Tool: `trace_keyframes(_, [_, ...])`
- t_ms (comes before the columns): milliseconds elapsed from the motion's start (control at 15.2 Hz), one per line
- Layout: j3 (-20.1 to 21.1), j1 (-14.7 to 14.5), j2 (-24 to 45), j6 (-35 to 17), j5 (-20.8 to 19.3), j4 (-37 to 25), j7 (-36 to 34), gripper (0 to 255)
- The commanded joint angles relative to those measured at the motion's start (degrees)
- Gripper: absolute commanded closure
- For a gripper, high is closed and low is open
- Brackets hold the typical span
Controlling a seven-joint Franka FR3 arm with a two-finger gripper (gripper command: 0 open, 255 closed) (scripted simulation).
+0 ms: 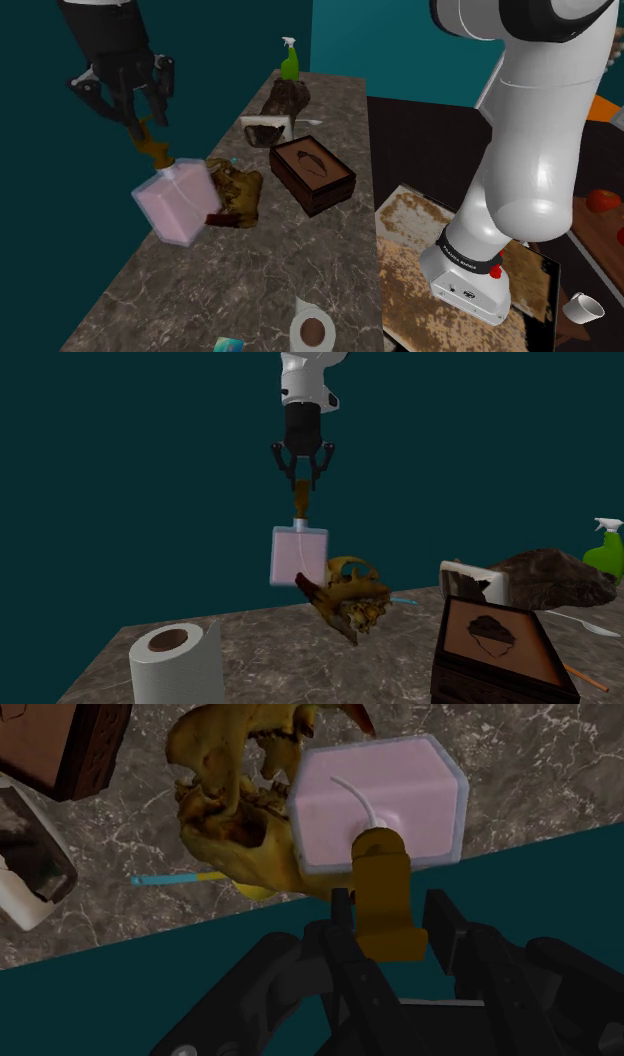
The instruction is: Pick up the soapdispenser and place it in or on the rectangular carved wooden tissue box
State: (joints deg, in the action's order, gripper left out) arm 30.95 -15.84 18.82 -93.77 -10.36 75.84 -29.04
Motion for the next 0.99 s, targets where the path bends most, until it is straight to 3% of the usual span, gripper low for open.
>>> trace_keyframes(0, [0.0, -0.4, 0.6, 1.8, -0.3, -2.4, 0.0, 255])
trace_keyframes(330, [0.0, -1.5, 2.0, 6.1, -1.0, -7.9, -0.1, 255])
trace_keyframes(924, [-3.1, 10.0, -15.3, 4.6, 8.3, 8.4, 12.2, 255])
